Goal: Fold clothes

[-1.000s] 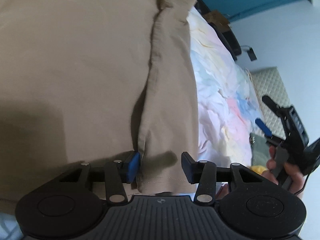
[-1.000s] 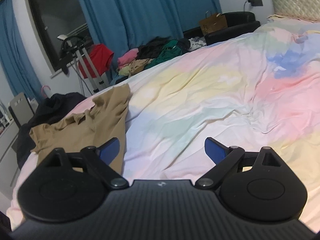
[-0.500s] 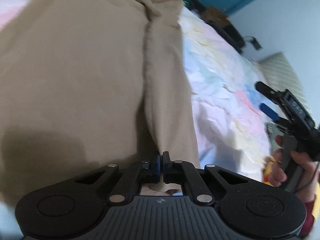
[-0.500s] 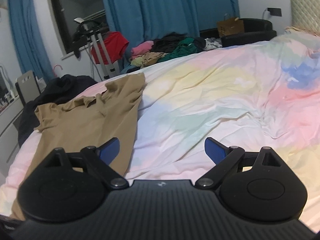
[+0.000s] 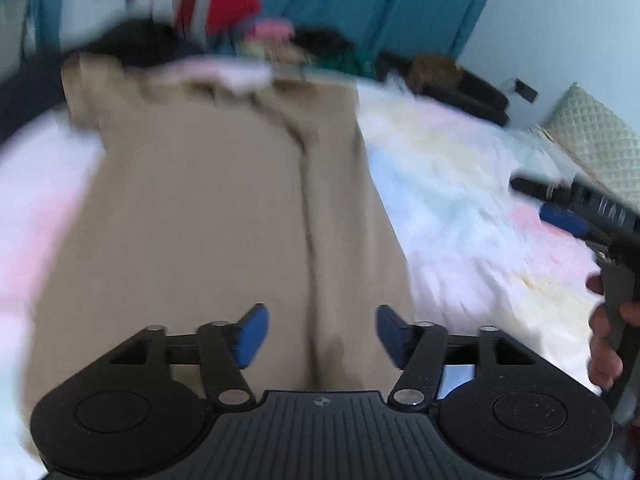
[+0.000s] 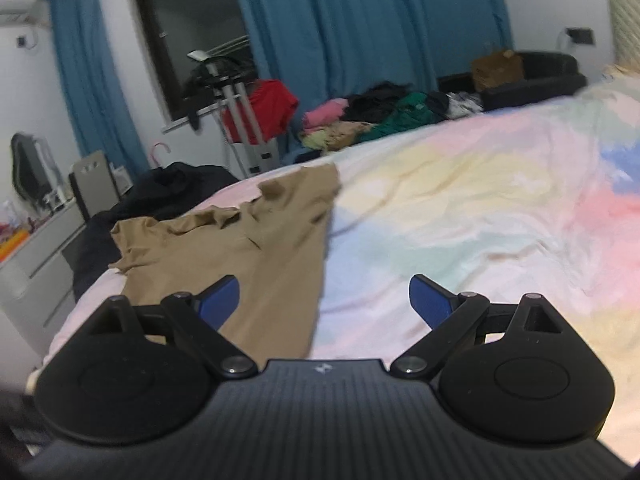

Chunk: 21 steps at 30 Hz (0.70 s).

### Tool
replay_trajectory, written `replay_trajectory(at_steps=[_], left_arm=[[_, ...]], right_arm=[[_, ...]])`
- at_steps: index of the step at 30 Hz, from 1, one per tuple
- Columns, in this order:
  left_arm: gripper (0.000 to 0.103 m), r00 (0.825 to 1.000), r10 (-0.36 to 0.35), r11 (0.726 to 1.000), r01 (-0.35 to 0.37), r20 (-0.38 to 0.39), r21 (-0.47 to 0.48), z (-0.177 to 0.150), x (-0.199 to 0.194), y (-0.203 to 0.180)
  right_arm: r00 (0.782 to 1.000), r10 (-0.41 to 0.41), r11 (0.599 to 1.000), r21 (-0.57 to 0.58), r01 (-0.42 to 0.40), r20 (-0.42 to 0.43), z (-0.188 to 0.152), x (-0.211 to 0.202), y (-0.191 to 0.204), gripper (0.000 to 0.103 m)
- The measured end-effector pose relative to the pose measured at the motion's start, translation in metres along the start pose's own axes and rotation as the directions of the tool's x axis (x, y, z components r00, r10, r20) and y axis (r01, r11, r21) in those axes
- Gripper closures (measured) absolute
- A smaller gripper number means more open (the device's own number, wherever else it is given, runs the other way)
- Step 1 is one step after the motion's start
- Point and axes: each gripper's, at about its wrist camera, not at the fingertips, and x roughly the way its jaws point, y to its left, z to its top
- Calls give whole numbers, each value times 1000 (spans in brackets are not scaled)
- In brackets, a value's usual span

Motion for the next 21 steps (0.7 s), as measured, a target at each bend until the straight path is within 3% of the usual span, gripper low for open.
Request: replay_trajectory(at_steps=[3, 6, 9, 15, 18, 21], left_arm=[[24, 995, 39, 999, -38, 97, -18, 30, -2, 14], [23, 980, 74, 997, -73, 183, -12, 37, 4, 34], [26, 981, 121, 992, -116, 151, -38, 36, 19, 49], [19, 973, 72, 996, -60, 221, -62, 23, 30, 83], [19, 978, 114, 985, -88, 176, -151, 21, 54, 111], [19, 980, 108, 972, -69, 166, -223, 22, 70, 135]], right_arm=[[999, 20, 999, -45, -22, -46, 13, 27, 12, 10], [995, 64, 995, -75, -70, -71, 26, 56, 27, 10], [994, 72, 993, -92, -80, -82, 38, 94, 40, 10], [986, 124, 978, -153, -140, -108, 57, 196, 77, 11], [982, 140, 973, -164, -160, -126, 65, 248, 96, 15], [988, 88, 969, -219, -114, -129, 67, 291, 112, 15]])
